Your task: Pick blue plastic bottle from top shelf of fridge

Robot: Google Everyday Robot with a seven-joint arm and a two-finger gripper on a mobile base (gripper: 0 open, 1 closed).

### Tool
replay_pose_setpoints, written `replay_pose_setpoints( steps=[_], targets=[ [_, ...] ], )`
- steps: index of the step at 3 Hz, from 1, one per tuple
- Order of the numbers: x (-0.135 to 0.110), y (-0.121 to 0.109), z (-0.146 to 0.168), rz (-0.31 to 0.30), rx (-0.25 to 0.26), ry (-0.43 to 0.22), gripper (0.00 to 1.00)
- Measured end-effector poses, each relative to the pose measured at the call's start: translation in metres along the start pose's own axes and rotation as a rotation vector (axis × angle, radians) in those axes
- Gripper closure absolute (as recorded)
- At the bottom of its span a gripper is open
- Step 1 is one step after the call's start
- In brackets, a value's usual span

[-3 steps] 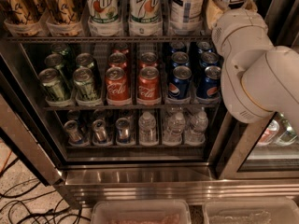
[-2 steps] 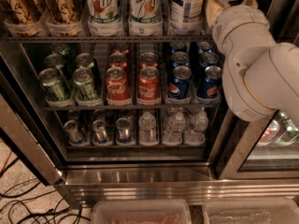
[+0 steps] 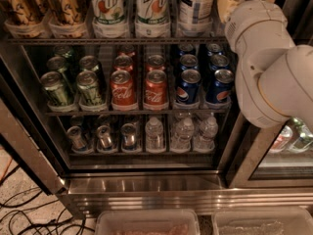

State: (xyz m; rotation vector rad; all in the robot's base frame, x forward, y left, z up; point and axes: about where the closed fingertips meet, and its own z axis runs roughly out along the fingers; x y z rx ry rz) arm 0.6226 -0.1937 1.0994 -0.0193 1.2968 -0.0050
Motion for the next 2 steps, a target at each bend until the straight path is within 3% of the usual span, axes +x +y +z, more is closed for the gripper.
replay_pose_setpoints(
  steps=[2],
  targets=[
    [-0.012, 0.0046, -0.0096, -0.01, -0.02, -0.049, 1.0]
  ],
)
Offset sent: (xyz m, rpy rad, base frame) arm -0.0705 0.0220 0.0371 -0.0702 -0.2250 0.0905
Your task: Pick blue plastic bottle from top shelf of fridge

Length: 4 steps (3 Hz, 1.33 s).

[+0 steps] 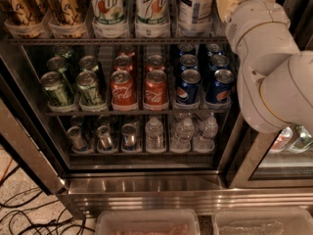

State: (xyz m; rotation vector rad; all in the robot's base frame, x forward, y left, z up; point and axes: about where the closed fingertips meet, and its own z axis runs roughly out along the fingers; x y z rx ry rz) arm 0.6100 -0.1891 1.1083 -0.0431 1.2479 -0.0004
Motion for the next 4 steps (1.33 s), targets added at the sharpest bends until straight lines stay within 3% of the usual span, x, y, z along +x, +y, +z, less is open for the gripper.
replay_pose_setpoints(
  steps=[2, 4],
  targets=[
    [-0.013, 0.009, -0.032, -0.007, -0.057, -0.041, 1.0],
    [-0.006, 0.016, -0.069, -0.017, -0.148, -0.012, 1.0]
  ],
)
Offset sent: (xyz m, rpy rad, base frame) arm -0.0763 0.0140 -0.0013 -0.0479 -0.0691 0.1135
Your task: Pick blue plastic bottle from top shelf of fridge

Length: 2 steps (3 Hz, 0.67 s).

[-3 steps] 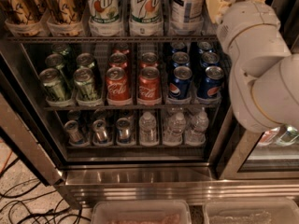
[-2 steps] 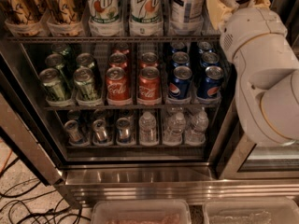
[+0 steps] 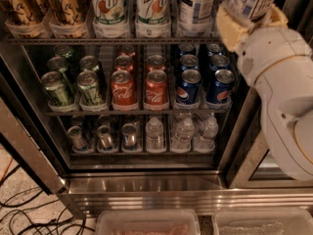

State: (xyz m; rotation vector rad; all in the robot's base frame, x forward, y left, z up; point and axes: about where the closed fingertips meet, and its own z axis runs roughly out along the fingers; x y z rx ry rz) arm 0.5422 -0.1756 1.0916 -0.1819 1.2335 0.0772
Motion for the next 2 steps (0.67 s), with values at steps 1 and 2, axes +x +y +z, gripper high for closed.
replay_pose_setpoints(
  steps=[1, 2],
  targets=[
    [0.022, 0.009, -0.014, -0.014, -0.071, 0.058, 1.0],
    [0.038, 0.017, -0.021, -0.004, -0.153, 0.127, 1.0]
  ],
)
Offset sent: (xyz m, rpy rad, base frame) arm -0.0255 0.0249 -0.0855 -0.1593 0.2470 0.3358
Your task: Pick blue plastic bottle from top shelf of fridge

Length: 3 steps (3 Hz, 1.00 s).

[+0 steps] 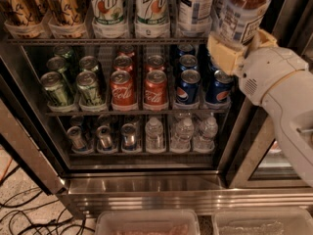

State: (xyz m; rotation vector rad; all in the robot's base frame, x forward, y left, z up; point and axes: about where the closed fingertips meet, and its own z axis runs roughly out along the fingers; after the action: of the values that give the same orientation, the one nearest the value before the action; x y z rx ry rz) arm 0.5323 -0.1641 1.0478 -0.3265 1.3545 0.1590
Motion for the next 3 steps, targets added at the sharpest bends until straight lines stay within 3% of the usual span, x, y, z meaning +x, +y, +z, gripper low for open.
replay_pose_setpoints(
  steps=[1, 2, 3],
  targets=[
    [0.025, 0.008, -0.013, 0.003, -0.135, 0.086, 1.0],
    [0.025, 0.008, -0.013, 0.003, -0.135, 0.086, 1.0],
    [0.027, 0.02, -0.01, -0.022, -0.19, 0.091, 1.0]
  ],
)
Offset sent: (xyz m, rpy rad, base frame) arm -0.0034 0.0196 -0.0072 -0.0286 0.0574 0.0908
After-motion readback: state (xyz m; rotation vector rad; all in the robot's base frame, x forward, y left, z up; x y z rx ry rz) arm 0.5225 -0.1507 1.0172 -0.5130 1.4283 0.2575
